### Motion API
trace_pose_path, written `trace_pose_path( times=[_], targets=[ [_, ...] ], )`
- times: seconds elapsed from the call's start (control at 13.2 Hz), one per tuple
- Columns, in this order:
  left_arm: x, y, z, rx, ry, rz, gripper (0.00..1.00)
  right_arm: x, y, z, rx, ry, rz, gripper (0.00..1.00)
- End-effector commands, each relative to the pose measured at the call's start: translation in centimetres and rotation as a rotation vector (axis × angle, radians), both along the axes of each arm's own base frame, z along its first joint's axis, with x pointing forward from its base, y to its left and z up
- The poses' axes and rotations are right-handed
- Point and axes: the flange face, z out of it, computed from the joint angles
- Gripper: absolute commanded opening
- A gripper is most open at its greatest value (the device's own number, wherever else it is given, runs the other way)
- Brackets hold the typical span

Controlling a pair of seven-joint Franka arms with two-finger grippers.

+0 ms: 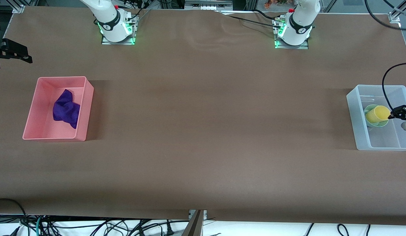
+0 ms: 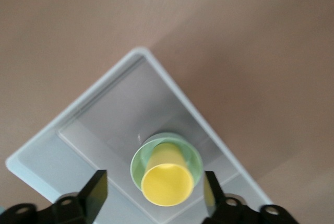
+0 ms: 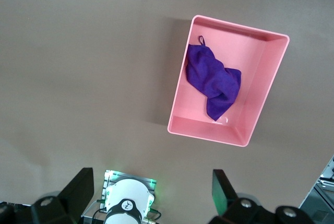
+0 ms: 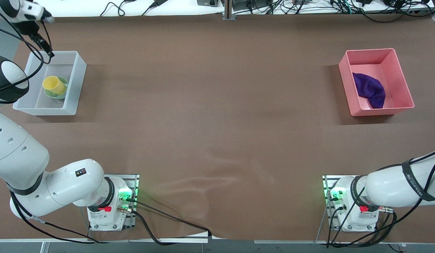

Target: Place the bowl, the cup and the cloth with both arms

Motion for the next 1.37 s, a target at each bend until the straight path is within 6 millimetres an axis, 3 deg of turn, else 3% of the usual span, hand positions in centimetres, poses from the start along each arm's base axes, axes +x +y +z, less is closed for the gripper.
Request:
trace_pose_path(
  times=[0.0,0.38,0.61,0.76,1.06,1.14,1.21,1.29],
  targets=[
    [-0.1,-6.4,5.2,-0.014,-0.023,0.063,1.00,-0.1,0.1,0.2,-0.009,-0.006,-0.005,1.00],
    [-0.7,-22.0,11.4,0.019,-0.023,0.267,1.00,0.0,0.2,0.0,-0.010,0.000,-0.005,1.00],
    [-3.5,-29.4,15.1,0.066,-0.001,0.359,1.00,0.1,0.3,-0.2,-0.014,0.002,0.006,1.00],
    [-4.7,-31.2,16.5,0.073,-0.003,0.370,1.00,0.1,0.3,-0.2,-0.014,0.002,0.006,1.00],
    [-5.3,-32.1,17.2,0.074,-0.024,0.375,1.00,0.1,0.3,-0.2,-0.014,0.002,0.006,1.00],
    [-5.1,-30.7,16.9,0.082,-0.023,0.412,1.00,0.1,0.3,-0.2,-0.014,0.004,0.006,1.00],
    [-5.7,-31.2,16.9,0.048,-0.033,0.423,1.00,0.1,0.4,-0.2,-0.014,0.002,0.008,1.00],
    [-6.3,-30.3,16.8,0.022,-0.077,0.465,1.00,0.1,0.3,-0.2,-0.014,0.002,0.006,1.00]
  ],
)
